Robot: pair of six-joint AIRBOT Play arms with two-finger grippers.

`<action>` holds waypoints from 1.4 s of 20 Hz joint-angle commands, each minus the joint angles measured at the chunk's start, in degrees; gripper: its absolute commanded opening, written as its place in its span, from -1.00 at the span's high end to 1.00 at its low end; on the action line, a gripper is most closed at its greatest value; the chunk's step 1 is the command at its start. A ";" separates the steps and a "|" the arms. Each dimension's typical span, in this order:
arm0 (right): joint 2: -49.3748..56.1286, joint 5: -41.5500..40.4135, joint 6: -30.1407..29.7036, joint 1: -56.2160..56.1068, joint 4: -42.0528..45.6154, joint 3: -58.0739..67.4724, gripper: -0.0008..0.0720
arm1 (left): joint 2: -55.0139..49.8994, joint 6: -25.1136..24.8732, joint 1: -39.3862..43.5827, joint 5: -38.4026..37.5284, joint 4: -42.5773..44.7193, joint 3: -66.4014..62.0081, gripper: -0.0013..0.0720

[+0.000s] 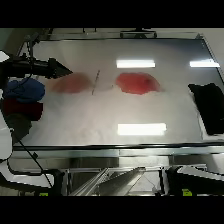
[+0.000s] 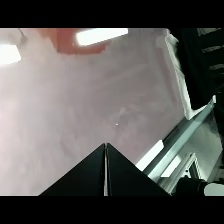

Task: Fold the shirts.

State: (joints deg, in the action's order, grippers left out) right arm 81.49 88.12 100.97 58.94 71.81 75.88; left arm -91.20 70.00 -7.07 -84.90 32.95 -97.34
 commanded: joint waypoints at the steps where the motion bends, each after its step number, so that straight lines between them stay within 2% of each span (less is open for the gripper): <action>1: -0.15 3.72 -1.73 -1.29 -13.86 3.15 0.40 | 0.00 0.00 0.02 -1.38 -0.09 -0.96 0.94; 2: -0.68 3.19 -3.96 -2.36 -19.58 3.69 0.92 | 0.02 0.24 0.02 -2.38 -0.11 -2.36 0.94; 4: -2.23 2.12 -7.19 -5.60 -27.28 3.69 0.92 | 0.07 1.70 0.04 -4.09 -0.07 -5.99 0.96; 8: -7.08 1.03 -13.88 -16.09 -28.17 0.09 0.93 | 5.05 3.30 2.03 -3.34 0.07 -3.91 0.96; 12: -23.89 -8.87 -19.50 -29.22 -28.17 -20.22 0.93 | 16.26 -2.12 8.09 0.55 0.11 15.54 0.96; 16: -42.84 -13.11 -22.14 -41.99 -28.15 -42.77 0.92 | 29.11 -3.10 15.69 8.02 0.50 40.33 0.96; 18: -49.03 -15.08 -22.10 -45.48 -28.15 -49.55 0.92 | 34.27 -2.73 18.93 11.63 0.48 50.34 0.96; 22: -52.09 -15.32 -21.75 -46.25 -28.20 -52.15 0.92 | 41.72 -0.07 21.55 16.06 0.31 61.31 0.96; 28: -52.09 -15.69 -21.68 -46.23 -28.59 -52.15 0.92 | 47.47 0.13 21.55 17.77 0.42 63.93 0.96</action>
State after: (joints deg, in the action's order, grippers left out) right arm 29.91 72.71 79.40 12.97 43.44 24.23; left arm -46.37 69.91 14.20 -68.62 33.30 -35.07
